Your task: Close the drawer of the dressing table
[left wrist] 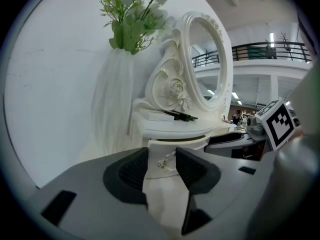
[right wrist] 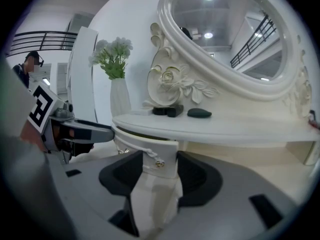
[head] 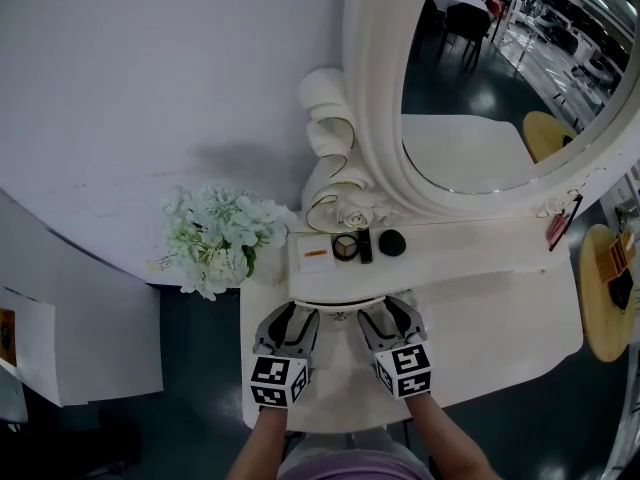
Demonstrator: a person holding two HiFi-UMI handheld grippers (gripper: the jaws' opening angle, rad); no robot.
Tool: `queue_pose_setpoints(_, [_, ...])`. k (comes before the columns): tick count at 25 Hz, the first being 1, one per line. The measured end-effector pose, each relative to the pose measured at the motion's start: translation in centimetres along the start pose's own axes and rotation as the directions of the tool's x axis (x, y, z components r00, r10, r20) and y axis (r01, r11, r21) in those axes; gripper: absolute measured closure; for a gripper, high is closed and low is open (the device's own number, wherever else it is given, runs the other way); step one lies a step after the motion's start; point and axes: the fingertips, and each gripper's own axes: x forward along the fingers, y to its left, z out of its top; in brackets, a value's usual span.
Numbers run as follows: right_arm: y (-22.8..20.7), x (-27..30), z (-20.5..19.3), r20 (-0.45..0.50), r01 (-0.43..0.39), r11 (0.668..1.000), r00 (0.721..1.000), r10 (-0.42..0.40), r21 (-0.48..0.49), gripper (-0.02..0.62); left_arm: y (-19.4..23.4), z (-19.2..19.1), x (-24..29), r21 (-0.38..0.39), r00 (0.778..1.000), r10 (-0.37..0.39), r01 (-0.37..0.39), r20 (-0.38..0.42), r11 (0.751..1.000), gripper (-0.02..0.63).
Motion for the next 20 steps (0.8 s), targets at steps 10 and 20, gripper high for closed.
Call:
queue_pose_setpoints(10, [-0.5,0.9,0.4,0.001,0.003,1.0,1.0,-0.003,0.001,0.373,0.5,0.4,0.8,-0.004,1.0,0.012,-0.012,0.007,1.0,0.431])
queue_pose_setpoints(20, [-0.8,1.5,0.8,0.026,0.009,1.0,1.0,-0.009,0.008,0.373,0.8,0.8,1.3,-0.011,1.0,0.023,-0.023,0.017,1.0,0.433])
